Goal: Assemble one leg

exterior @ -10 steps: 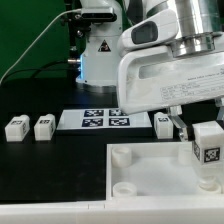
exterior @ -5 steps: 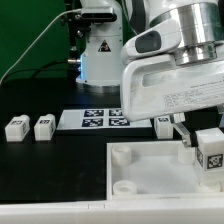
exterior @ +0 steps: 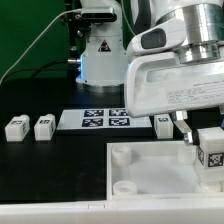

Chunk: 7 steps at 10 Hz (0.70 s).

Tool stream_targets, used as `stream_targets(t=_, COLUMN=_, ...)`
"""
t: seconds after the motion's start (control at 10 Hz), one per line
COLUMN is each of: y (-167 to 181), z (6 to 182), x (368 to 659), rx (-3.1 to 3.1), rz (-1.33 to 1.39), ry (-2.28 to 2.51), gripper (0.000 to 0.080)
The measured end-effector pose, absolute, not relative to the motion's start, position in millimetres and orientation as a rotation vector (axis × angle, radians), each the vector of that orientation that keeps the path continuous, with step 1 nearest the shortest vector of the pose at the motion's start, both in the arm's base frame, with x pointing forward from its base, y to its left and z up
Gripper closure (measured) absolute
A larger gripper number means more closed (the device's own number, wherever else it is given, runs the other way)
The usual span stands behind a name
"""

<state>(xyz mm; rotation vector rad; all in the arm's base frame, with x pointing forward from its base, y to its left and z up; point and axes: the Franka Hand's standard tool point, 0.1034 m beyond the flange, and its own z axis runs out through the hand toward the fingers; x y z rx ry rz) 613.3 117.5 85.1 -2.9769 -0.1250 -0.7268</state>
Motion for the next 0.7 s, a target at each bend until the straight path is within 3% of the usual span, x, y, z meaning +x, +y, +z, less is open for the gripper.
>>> stream_targets(t=0.7, y=118.4, z=84.8, x=615.7, rx=-2.964, rz=-0.799, ry=-0.148, gripper=0.0506)
